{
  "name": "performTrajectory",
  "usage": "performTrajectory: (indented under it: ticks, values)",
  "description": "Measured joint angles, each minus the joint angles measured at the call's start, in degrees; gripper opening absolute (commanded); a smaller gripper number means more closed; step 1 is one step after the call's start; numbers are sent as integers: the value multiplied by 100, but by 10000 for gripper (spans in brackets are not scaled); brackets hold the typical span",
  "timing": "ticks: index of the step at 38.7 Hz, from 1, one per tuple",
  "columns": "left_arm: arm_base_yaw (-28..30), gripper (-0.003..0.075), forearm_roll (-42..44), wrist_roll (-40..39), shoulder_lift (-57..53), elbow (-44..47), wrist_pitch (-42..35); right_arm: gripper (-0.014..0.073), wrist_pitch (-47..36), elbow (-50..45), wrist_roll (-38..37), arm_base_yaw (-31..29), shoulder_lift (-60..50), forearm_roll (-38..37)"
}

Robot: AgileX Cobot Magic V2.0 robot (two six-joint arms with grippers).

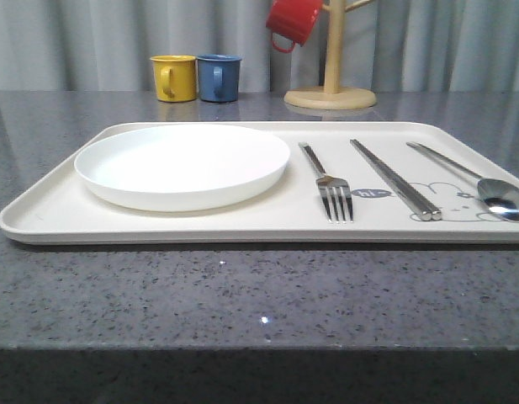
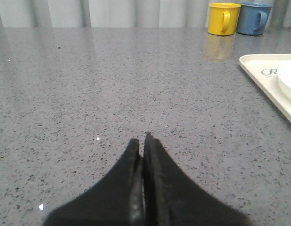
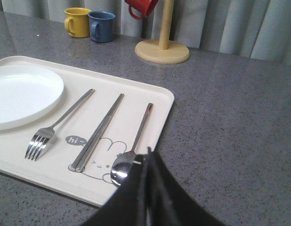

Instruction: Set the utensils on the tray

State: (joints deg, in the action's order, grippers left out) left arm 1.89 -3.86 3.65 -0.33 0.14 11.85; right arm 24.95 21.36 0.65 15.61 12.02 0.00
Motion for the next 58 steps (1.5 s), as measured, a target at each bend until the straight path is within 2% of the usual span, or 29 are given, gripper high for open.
performTrajectory:
  ticks: [28, 35, 43, 58]
  values:
    - [0, -18, 0, 0, 0, 0, 0, -62, -73, -76, 0, -24, 0, -119]
    - [0, -18, 0, 0, 0, 0, 0, -62, -780, -1000, 0, -756, -456, -182]
    - [0, -18, 0, 0, 0, 0, 0, -62, -981, -2069, 0, -1630, -1180, 61]
    - [0, -18, 0, 0, 0, 0, 0, -62, -814, -2294, 0, -1745, -1252, 109]
